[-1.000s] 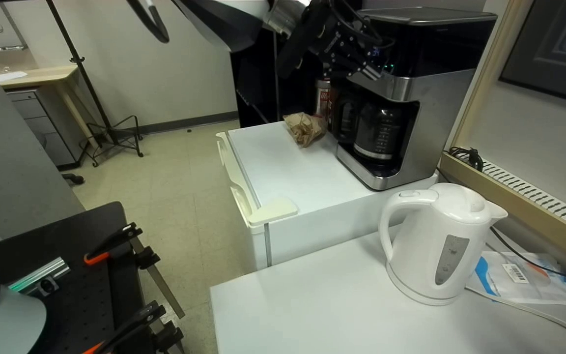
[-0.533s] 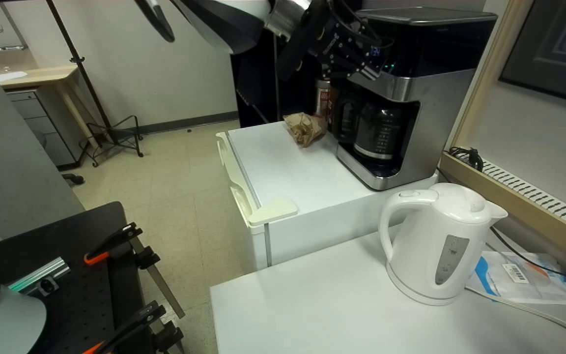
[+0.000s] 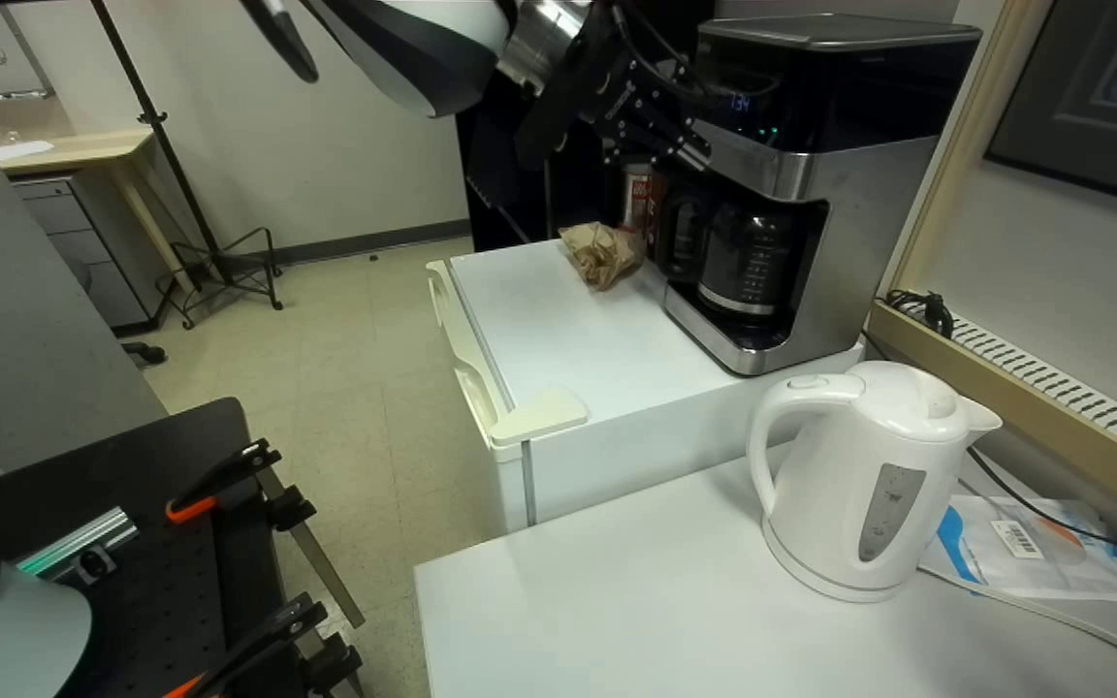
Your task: Press a button on the coffee maker
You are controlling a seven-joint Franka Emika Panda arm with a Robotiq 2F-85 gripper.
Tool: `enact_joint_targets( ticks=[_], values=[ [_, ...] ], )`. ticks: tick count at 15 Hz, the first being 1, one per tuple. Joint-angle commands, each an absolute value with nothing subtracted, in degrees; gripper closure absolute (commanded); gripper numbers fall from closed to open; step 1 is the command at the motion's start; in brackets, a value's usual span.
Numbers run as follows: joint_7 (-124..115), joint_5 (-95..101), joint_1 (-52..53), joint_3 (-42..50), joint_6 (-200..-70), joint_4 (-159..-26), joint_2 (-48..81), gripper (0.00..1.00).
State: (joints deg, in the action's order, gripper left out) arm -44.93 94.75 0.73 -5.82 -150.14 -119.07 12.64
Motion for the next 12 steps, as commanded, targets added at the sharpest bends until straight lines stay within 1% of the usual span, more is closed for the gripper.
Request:
enact_joint_targets(
  ticks=[1, 12],
  values=[
    [-45.32, 95.75, 1.31, -6.27, -149.78, -123.66, 9.07, 1.0],
    [-45.21, 100.68, 4.53, -7.04, -141.31, -130.92, 3.27, 1.0]
  ],
)
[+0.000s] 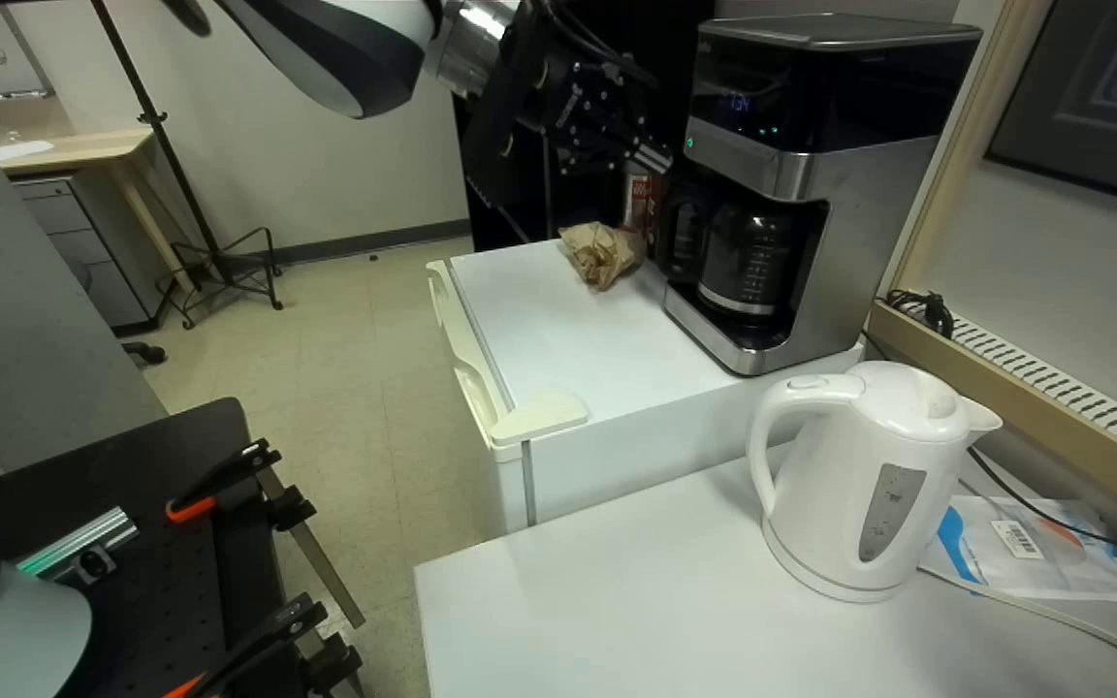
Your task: Press a button on the coffee maker
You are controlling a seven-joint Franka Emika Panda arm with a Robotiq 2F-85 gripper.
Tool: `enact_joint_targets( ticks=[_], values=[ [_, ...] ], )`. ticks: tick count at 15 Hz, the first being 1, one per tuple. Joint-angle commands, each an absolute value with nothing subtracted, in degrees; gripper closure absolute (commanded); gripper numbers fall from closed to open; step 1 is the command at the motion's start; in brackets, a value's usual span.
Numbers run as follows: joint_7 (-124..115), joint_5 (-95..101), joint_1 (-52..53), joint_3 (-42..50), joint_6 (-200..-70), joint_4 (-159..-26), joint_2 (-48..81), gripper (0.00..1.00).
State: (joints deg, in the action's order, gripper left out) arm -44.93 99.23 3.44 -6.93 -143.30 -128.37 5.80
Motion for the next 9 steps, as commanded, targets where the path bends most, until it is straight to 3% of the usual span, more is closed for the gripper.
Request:
enact_joint_targets(
  ticks=[1, 9],
  values=[
    [-44.46, 99.65, 4.61, -7.08, -141.79, -131.52, 2.87, 1.0],
    [-28.79, 74.66, 3.11, -6.17, -156.74, -135.56, -1.19, 1.0]
  ],
)
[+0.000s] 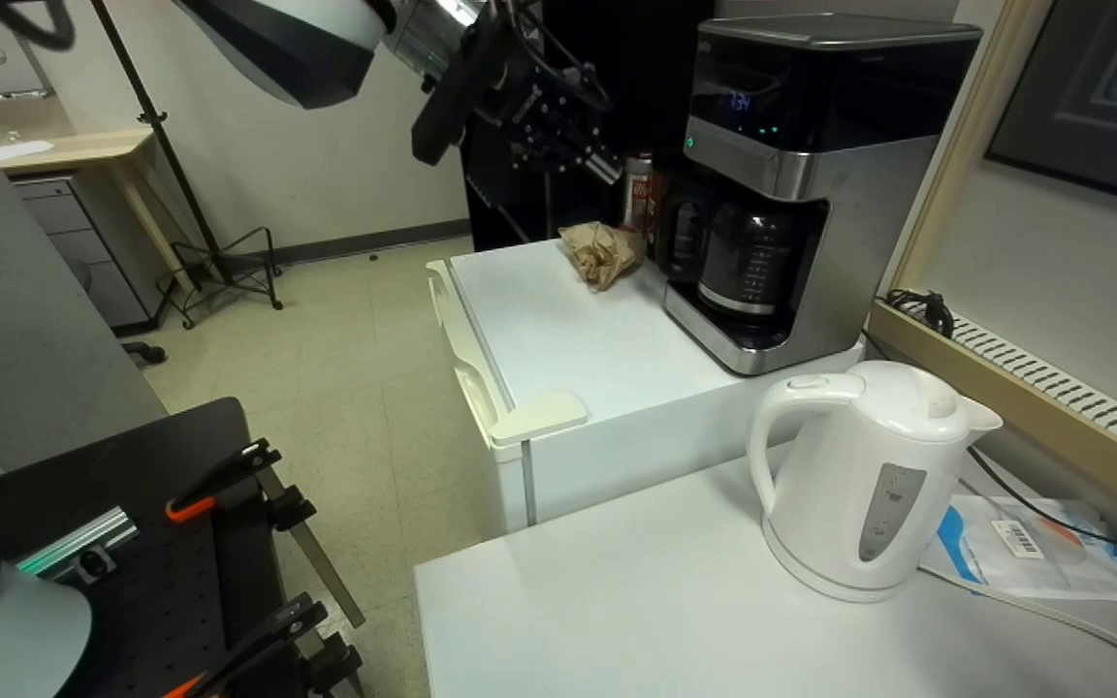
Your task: Press a button on the coffee maker
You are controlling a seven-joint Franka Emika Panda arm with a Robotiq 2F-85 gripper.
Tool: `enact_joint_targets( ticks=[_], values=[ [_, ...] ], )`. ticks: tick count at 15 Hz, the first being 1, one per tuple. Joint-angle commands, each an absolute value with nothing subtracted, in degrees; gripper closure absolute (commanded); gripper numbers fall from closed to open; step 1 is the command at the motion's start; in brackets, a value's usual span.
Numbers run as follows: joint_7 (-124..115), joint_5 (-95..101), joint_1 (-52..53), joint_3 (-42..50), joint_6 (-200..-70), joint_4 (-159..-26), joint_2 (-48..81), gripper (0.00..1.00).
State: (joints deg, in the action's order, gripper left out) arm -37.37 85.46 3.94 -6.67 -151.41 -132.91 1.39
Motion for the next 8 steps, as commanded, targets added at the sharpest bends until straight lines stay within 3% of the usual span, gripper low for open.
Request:
enact_joint_targets(
  ticks=[1, 8],
  values=[
    [-25.48, 69.77, 3.47, -5.44, -158.2, -136.44, -1.0, 1.0],
    [-3.35, 35.75, 4.04, -5.64, -161.62, -143.97, 1.68, 1.0]
  ],
)
